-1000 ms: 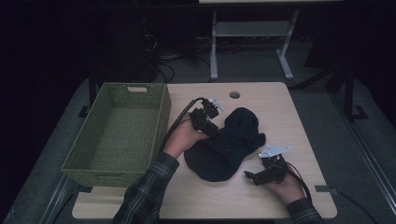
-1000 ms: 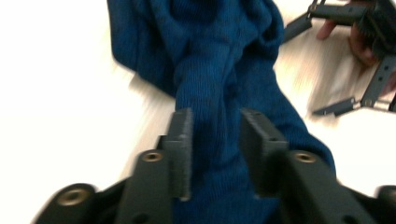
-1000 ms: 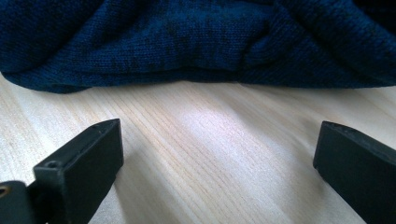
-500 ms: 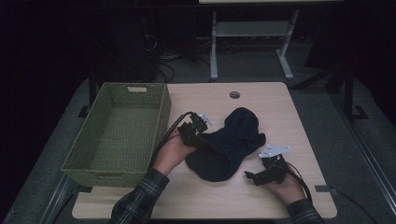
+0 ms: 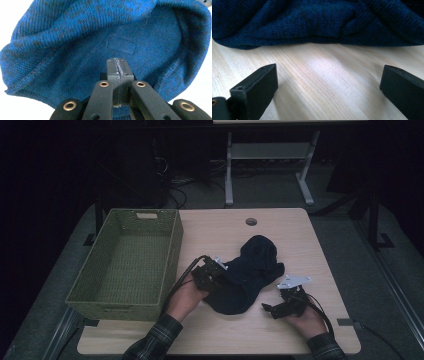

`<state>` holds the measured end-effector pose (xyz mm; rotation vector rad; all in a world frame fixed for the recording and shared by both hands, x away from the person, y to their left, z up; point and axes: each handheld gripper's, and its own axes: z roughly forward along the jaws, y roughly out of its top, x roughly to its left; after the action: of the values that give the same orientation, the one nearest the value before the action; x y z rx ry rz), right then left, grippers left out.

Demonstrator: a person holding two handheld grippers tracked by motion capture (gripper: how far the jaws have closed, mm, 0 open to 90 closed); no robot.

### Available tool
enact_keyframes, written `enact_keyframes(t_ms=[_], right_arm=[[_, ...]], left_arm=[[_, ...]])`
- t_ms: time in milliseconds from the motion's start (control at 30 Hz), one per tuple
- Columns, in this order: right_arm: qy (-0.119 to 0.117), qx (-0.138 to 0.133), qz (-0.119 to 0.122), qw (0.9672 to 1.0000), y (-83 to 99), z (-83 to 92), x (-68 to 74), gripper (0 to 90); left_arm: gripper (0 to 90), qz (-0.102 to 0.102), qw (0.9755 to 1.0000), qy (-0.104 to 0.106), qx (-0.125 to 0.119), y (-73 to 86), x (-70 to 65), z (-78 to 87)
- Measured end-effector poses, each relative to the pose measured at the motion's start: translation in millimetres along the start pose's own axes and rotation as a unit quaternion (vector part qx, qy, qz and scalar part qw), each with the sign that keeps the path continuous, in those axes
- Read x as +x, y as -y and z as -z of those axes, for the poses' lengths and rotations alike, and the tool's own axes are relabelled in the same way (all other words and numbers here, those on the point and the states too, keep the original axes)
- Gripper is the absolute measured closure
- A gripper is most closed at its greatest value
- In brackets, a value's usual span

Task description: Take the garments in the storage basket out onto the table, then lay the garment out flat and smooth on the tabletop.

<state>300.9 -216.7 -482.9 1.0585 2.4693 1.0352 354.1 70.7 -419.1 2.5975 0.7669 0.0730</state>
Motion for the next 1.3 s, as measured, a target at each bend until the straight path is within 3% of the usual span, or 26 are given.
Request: enact_keyframes(t_ms=[533,867,967,1067,1167,1233,1300], right_arm=[[-0.001,0.0,0.0,1.0,-0.1,-0.1,-0.1,1.1],[-0.001,0.002,-0.001,1.0,-0.3,0.3,-0.4,1.2],[-0.002,0.012,0.005,0.9999,-2.0,5.8,-1.5,11.0],[-0.008,-0.005,-0.007,0.9999,-4.4,14.7,-3.5,17.8],[-0.012,-0.015,-0.006,0.9998,-7.2,22.6,-5.1,29.8],[-0.024,-0.018,-0.016,0.9994,-9.4,26.4,-5.6,35.6],[-0.024,-0.014,-0.009,0.9996,-12.7,29.2,-5.8,43.1]], left_arm=[[89.8,0.006,0.9997,0.004,0.021,12.9,2.7,-18.0],[89.9,-0.003,0.9995,0.02,0.023,18.4,-8.3,-16.7],[89.9,0.001,0.9996,0.023,0.018,19.2,-8.1,-17.0],[90.0,0.011,0.9992,0.037,0.009,21.8,-3.9,-17.1],[90.0,0.015,0.9993,0.034,0.001,22.8,-5.1,-17.6],[90.0,0.007,0.9995,0.031,0.007,22.3,-5.3,-17.1],[90.0,0.007,0.9996,0.028,0.006,22.3,-6.2,-17.2]])
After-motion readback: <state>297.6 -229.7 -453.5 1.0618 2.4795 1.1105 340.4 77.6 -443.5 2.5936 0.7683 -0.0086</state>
